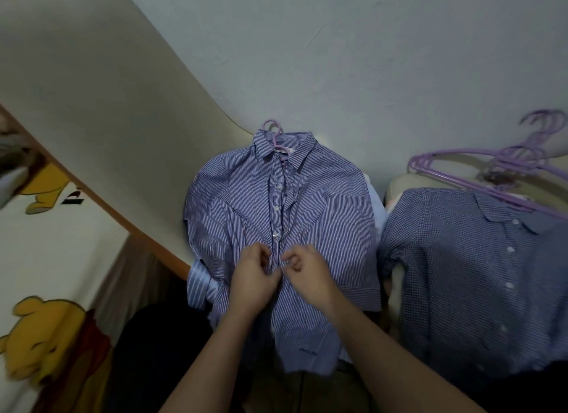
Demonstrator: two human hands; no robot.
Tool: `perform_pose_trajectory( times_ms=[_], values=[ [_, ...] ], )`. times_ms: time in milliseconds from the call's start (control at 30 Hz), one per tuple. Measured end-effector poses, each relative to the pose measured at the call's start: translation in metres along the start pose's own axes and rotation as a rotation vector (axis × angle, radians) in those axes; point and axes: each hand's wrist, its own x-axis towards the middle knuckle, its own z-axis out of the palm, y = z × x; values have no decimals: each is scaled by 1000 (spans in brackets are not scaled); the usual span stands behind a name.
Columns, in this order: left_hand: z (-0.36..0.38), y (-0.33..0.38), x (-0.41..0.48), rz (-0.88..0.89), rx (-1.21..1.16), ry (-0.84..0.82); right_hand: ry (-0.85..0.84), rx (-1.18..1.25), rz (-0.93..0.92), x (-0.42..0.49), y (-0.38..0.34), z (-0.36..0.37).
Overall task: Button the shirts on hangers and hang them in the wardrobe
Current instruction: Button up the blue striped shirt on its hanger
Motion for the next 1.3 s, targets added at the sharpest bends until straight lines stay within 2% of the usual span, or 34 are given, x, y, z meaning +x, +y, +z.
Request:
perform_pose_trajectory(
  times_ms=[133,300,367,500,600,700,800,933,1067,1300],
  values=[
    [-7,3,-11,47,97,0,-22,-270,-80,-20,6,4],
    [-20,6,-19,94,122,80,-40,-389,-106,-25,6,-1],
    [-22,7,-23,116,125,116,-23,-355,-61,-24,5,-3],
    [-23,9,-21,171,172,130,42,-121,-5,-11,-15,-4],
    [-21,16,-13,75,266,90,8,-17,-2,-2,-30,5],
    [-21,23,-6,-40,318,50,-5,-60,40,5,-29,19],
    [-21,22,-4,-55,330,63,35,-121,69,7,-25,23],
    [-20,15,-2,-109,185,128,81,-135,134,8,-22,19],
    [-25,16,-2,-178,81,101,67,-112,214,13,-23,17],
    [-38,24,-1,-157,332,86,13,-16,339,18,-29,13]
  ],
)
